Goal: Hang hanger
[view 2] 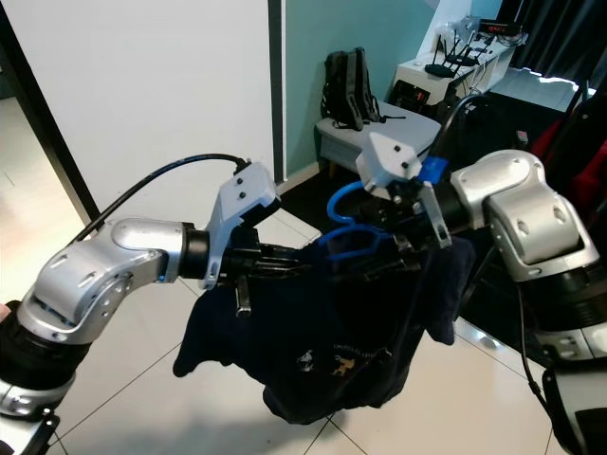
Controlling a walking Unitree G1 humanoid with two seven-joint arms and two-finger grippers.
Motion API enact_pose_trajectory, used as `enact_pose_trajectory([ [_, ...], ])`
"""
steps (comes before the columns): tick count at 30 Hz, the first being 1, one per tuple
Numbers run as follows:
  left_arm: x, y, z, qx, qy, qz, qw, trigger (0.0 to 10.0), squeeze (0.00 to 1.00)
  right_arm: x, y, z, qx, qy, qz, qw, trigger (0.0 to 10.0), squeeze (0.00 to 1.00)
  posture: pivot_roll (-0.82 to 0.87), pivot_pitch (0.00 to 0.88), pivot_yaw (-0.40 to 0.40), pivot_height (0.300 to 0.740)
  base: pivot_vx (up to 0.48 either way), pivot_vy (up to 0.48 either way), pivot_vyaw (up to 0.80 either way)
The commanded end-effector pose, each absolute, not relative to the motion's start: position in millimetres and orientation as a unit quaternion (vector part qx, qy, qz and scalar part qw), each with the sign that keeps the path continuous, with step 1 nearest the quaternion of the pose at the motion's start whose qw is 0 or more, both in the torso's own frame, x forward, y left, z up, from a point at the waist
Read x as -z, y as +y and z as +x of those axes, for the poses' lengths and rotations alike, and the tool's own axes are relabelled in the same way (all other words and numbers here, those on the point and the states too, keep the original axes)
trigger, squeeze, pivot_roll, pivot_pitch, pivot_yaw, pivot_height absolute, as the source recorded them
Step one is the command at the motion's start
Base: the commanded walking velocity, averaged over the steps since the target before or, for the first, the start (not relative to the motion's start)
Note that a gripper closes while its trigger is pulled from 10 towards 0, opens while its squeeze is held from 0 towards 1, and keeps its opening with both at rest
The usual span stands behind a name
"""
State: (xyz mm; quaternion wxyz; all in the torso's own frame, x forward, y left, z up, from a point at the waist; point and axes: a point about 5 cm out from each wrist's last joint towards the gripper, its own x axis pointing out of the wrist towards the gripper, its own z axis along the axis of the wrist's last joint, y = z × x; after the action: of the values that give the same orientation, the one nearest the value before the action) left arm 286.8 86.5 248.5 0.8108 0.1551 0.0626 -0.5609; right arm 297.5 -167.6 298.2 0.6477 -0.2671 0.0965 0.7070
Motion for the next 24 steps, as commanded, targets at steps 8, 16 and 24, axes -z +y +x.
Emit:
enact_pose_trajectory([
  [8, -249, 101, 293, 0.538, 0.067, 0.163, 0.824, 0.0, 0.00, -304, -204, 300, -0.665, 0.133, -0.293, 0.674, 10.0, 1.00, 0.01, 0.000, -0.042, 0.740, 0.000, 0.000, 0.00],
  [16, -255, 115, 288, 0.537, 0.051, 0.145, 0.830, 0.0, 0.00, -301, -246, 306, -0.585, 0.165, -0.301, 0.735, 10.0, 1.00, 0.01, 0.000, -0.046, 0.740, 0.000, 0.000, 0.00],
  [24, -245, 134, 292, 0.487, 0.060, 0.116, 0.864, 0.0, 0.00, -304, -276, 312, -0.486, 0.088, -0.212, 0.844, 10.0, 0.00, 0.01, 0.000, -0.049, 0.740, 0.000, 0.000, 0.00],
])
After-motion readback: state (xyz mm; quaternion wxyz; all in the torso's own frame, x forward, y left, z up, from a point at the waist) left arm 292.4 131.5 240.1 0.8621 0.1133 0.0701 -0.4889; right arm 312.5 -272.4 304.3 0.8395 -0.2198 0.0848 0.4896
